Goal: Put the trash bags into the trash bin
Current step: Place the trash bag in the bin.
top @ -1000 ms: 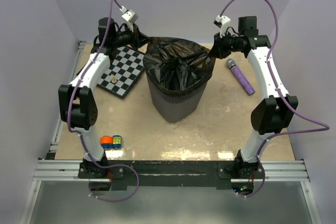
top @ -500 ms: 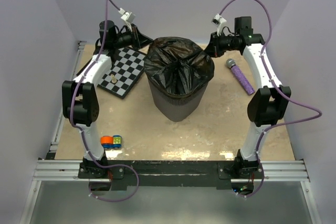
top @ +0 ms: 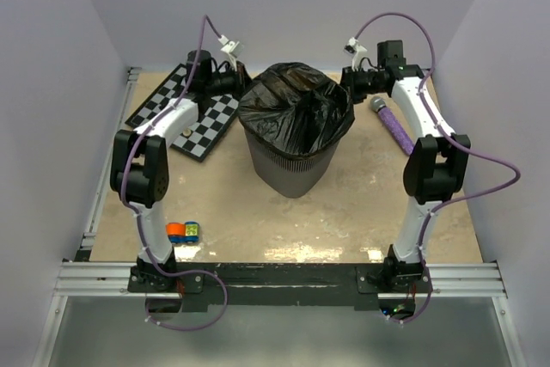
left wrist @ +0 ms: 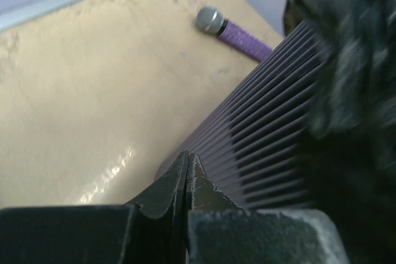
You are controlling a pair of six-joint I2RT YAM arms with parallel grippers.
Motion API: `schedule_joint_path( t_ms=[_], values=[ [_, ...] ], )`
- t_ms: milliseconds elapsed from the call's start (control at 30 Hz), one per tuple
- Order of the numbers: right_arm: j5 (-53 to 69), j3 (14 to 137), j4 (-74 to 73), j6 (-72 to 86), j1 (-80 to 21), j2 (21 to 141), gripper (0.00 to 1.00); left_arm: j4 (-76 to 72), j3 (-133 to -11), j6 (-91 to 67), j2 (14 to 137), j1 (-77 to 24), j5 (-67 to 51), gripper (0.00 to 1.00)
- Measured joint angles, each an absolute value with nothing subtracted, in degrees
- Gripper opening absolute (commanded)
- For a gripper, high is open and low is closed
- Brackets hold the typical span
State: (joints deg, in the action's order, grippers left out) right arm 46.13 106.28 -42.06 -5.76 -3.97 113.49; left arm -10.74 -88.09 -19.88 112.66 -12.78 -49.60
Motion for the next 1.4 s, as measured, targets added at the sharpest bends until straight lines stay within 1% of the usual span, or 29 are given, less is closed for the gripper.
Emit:
schedule_joint_path(
  t_ms=[133,167,233,267,333,367,433,467,567,667,733,800,867,967,1067,1200,1267,1400],
  values=[
    [45.6,100.7,-42.9,-6.0,-3.3,110.0,0.00,-5.7,-84.3,-16.9,111.7,-11.6,-47.9,0.00],
    [45.6,100.2,-43.1,-6.1,-3.1,109.3,0.03,-4.8,-83.4,-16.5,111.2,-11.2,-47.6,0.00],
    [45.8,99.9,-43.3,-6.4,-2.8,107.6,0.10,-3.6,-81.5,-15.4,109.7,-10.3,-47.2,0.00],
    [45.9,99.9,-43.2,-6.5,-2.5,106.9,0.16,-3.1,-81.0,-15.1,108.9,-9.9,-47.1,0.00],
    [45.9,99.9,-43.3,-7.1,-2.0,104.7,0.34,-2.2,-80.8,-13.9,107.4,-9.2,-47.0,0.01],
    [45.8,99.9,-43.4,-7.5,-1.7,103.6,0.44,-1.6,-80.8,-13.0,106.4,-8.9,-46.8,0.08],
    [45.6,99.4,-43.7,-8.6,-0.4,101.0,0.50,0.6,-80.8,-10.3,103.9,-8.1,-46.2,0.26],
    [45.4,99.0,-43.9,-9.1,0.4,99.8,0.51,2.2,-80.8,-8.4,102.5,-7.7,-45.7,0.33],
    [44.4,95.9,-44.8,-13.4,4.7,94.6,0.54,7.8,-80.6,-1.1,97.9,-6.3,-43.4,0.44],
    [44.2,92.3,-45.7,-20.7,8.3,89.4,0.60,12.6,-77.8,8.7,91.3,-5.2,-40.9,0.51],
    [44.6,88.4,-46.3,-28.0,9.3,84.8,0.71,14.8,-74.3,15.2,85.8,-4.9,-40.0,0.53],
    [45.5,83.1,-46.6,-34.9,8.9,79.1,0.77,16.9,-69.8,23.4,78.9,-5.0,-39.8,0.57],
    [46.4,77.5,-45.9,-40.2,7.8,73.0,0.77,17.7,-65.8,31.2,71.8,-6.0,-39.9,0.57],
    [45.8,72.2,-44.0,-45.1,5.1,65.6,0.77,15.7,-61.0,40.9,62.9,-9.5,-40.5,0.58],
    [44.2,69.5,-39.7,-46.7,-1.3,61.4,0.77,10.6,-56.4,47.6,57.6,-14.0,-40.7,0.58],
    [41.5,68.2,-34.0,-46.5,-4.5,60.4,0.77,5.3,-53.4,52.8,57.8,-17.3,-40.6,0.58],
    [40.2,68.2,-31.9,-46.5,-4.6,61.6,0.79,2.7,-52.7,54.0,60.1,-18.0,-40.3,0.56],
    [38.5,68.2,-30.8,-47.0,-5.0,65.0,0.79,-2.4,-51.1,55.6,62.5,-19.4,-39.3,0.45]
  ],
)
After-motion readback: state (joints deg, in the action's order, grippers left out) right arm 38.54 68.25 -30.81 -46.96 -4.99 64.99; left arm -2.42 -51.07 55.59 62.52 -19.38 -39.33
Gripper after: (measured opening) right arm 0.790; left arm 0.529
